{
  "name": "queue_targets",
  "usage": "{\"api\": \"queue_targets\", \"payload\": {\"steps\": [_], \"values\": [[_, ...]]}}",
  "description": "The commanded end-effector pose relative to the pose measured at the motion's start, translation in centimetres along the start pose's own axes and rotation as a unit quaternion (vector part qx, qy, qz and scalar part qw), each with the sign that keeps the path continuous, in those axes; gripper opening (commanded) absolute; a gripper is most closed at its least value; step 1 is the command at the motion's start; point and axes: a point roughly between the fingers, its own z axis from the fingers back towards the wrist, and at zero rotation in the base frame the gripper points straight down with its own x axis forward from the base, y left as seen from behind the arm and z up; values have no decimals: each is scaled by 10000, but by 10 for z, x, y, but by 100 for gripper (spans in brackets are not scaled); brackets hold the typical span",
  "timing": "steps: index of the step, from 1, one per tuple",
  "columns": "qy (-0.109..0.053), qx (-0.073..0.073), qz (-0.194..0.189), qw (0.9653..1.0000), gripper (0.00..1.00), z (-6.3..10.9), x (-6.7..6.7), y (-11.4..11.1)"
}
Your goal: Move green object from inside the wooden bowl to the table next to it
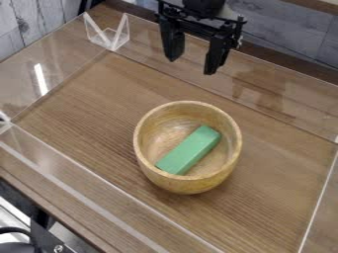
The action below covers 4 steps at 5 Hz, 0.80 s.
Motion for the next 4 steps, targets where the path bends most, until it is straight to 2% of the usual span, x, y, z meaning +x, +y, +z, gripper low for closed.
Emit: {"api": "queue_targets", "payload": {"steps": [1, 2, 3, 4], "values": [[-21, 8, -97, 10000, 100, 4, -1, 3], [-42, 24, -367, 9993, 100, -3, 8, 14], [-90, 42, -490, 9987, 100, -1, 16, 20], [-167, -24, -430, 9989, 100, 18, 15, 9]]}}
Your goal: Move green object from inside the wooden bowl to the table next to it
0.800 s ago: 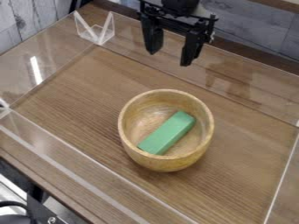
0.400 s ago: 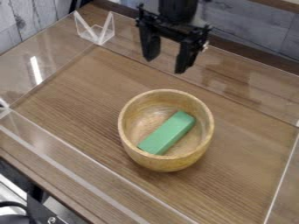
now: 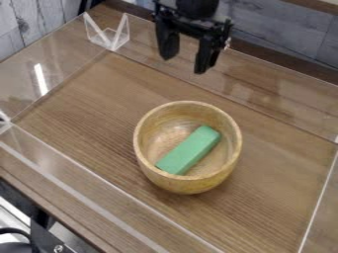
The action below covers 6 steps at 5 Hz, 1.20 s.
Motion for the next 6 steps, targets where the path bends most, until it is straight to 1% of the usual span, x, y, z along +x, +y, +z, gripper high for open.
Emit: {"api": "queue_targets", "payload": {"steps": [1, 2, 3, 4, 5, 6], "values": [[-475, 21, 103, 9988, 100, 35, 2, -13], [-514, 25, -68, 9987, 100, 44, -10, -6], [-360, 164, -223, 9990, 100, 39, -15, 7], [-301, 88, 45, 9995, 100, 23, -14, -1], [-336, 109, 229, 9991, 100, 12, -7, -12], [-369, 117, 369, 9986, 100, 16, -7, -17]]}}
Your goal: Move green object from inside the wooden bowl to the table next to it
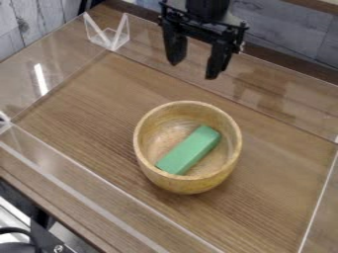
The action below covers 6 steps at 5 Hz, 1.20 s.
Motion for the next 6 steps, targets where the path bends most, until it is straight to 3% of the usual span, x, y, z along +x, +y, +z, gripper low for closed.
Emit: {"api": "queue_targets", "payload": {"steps": [1, 2, 3, 6], "values": [[-351, 44, 123, 9993, 100, 26, 1, 4], [-458, 85, -395, 9981, 100, 35, -2, 17], [-526, 91, -891, 9946, 100, 41, -6, 19], [-450, 117, -615, 9970, 100, 24, 7, 4]]}}
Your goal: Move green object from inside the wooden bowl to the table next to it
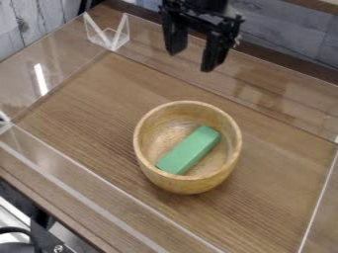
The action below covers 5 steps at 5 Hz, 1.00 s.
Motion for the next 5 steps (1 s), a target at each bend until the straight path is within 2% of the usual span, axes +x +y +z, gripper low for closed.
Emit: {"api": "queue_targets", "payload": {"steps": [1, 2, 3, 4, 5], "values": [[-276, 36, 173, 9995, 100, 17, 3, -1], [-277, 18, 341, 9990, 100, 19, -2, 0], [-277, 14, 730, 9969, 100, 23, 1, 10], [-306, -28, 920, 9953, 100, 28, 5, 18], [-179, -92, 598, 9980, 100, 17, -2, 11]]}}
